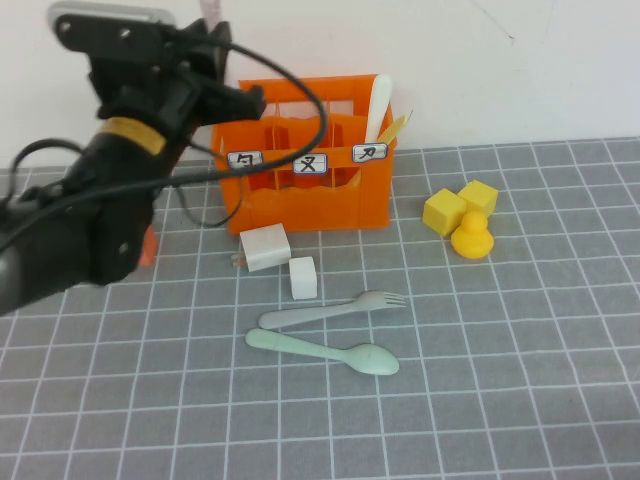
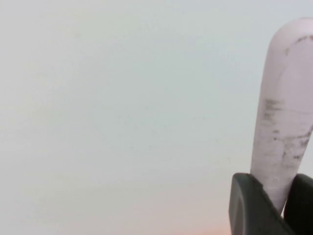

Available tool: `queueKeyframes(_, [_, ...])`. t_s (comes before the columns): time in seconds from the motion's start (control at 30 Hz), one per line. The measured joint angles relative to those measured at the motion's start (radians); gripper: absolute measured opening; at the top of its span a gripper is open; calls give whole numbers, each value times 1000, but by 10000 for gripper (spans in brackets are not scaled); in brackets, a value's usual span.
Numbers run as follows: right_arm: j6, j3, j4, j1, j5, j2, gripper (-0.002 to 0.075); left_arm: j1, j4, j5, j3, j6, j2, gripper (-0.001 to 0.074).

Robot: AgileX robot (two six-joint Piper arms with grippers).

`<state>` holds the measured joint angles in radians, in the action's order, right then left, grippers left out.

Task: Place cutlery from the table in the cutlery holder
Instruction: Place the spoon on the box, then pick up the spoon

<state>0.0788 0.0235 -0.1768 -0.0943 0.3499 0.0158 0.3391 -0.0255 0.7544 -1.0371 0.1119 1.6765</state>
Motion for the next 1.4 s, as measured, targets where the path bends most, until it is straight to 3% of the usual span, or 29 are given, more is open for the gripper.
queueKeyframes(0.5, [0,0,0,0,0,0,-3,-19,-6,-19,-128,29,211,122])
queueKeyframes(0.6, [0,0,0,0,0,0,-3,-48,-6,-19,-128,78,236,162])
queueKeyframes(0.8, [0,0,0,0,0,0,-3,-82,67,-23,-129,181,248,315])
queueKeyframes(0.97, [0,0,0,0,0,0,-3,-83,216,-23,-129,221,238,337])
queueKeyframes(1.17, [0,0,0,0,0,0,-3,-83,440,-83,-129,360,131,309])
queueKeyframes(1.4, [0,0,0,0,0,0,-3,-83,951,-193,-129,766,-44,134])
